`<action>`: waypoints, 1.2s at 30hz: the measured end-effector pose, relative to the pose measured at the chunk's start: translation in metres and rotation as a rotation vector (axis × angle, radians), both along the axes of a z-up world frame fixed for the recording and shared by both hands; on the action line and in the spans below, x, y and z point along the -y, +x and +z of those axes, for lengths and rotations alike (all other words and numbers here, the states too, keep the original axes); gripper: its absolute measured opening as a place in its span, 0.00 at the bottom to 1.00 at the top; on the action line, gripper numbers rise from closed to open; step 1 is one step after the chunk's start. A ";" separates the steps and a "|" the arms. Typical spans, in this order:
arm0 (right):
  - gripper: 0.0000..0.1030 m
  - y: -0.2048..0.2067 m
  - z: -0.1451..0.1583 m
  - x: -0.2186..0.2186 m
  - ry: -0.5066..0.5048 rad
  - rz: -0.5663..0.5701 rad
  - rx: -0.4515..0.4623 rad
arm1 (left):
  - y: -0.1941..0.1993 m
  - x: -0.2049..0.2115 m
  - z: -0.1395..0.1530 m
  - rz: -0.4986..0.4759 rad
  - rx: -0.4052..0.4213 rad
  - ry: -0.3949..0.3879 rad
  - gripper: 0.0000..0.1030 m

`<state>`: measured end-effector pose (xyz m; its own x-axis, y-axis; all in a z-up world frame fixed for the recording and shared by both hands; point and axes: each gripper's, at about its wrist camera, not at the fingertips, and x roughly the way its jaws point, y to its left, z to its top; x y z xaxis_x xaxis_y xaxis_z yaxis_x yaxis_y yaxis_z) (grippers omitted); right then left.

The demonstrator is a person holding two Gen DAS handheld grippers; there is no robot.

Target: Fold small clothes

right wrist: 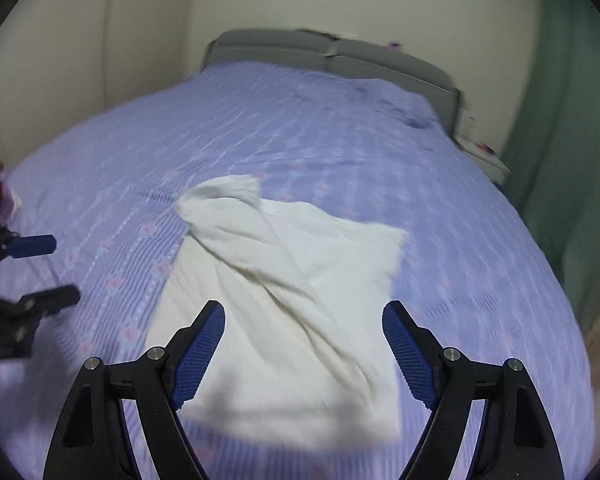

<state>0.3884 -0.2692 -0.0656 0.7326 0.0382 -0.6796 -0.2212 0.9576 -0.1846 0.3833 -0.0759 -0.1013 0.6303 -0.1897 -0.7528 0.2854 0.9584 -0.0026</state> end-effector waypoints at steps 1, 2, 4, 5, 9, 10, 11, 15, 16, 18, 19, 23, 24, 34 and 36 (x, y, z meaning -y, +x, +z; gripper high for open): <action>0.69 0.015 -0.007 -0.010 -0.035 0.016 -0.022 | 0.000 -0.002 -0.001 -0.008 -0.003 -0.013 0.68; 0.65 0.025 -0.013 -0.015 -0.061 0.023 -0.042 | 0.001 -0.002 -0.002 -0.013 -0.004 -0.025 0.68; 0.62 0.045 -0.031 -0.023 -0.117 0.035 -0.097 | 0.004 -0.003 -0.005 -0.019 -0.006 -0.045 0.68; 0.61 0.051 -0.037 -0.024 -0.130 0.046 -0.117 | 0.005 -0.004 -0.006 -0.024 -0.007 -0.054 0.68; 0.57 0.061 -0.054 -0.022 -0.179 0.060 -0.159 | 0.009 -0.004 -0.012 -0.034 -0.005 -0.077 0.68; 0.57 0.064 -0.057 -0.022 -0.190 0.057 -0.169 | 0.011 -0.004 -0.013 -0.035 -0.008 -0.079 0.68; 0.57 0.066 -0.059 -0.021 -0.192 0.063 -0.177 | 0.012 -0.004 -0.015 -0.035 -0.011 -0.082 0.68; 0.57 0.083 -0.072 -0.033 -0.231 0.080 -0.204 | 0.016 -0.007 -0.022 -0.026 -0.033 -0.109 0.68; 0.57 0.086 -0.073 -0.036 -0.245 0.078 -0.195 | 0.016 -0.008 -0.023 -0.024 -0.033 -0.112 0.68; 0.57 0.093 -0.069 -0.045 -0.253 0.070 -0.168 | 0.017 -0.010 -0.025 -0.024 -0.036 -0.118 0.68; 0.57 0.096 -0.067 -0.048 -0.243 0.074 -0.161 | 0.018 -0.011 -0.026 -0.022 -0.040 -0.121 0.68; 0.57 0.115 -0.067 -0.065 -0.228 0.069 -0.144 | 0.022 -0.016 -0.031 -0.008 -0.066 -0.144 0.68; 0.57 0.121 -0.067 -0.069 -0.214 0.065 -0.138 | 0.022 -0.018 -0.033 -0.002 -0.074 -0.149 0.68; 0.10 0.156 -0.034 0.030 0.346 -0.142 -0.226 | 0.031 -0.013 -0.040 -0.017 -0.101 -0.173 0.68; 0.10 0.162 -0.034 0.055 0.390 -0.184 -0.246 | 0.034 -0.007 -0.041 -0.022 -0.113 -0.178 0.68</action>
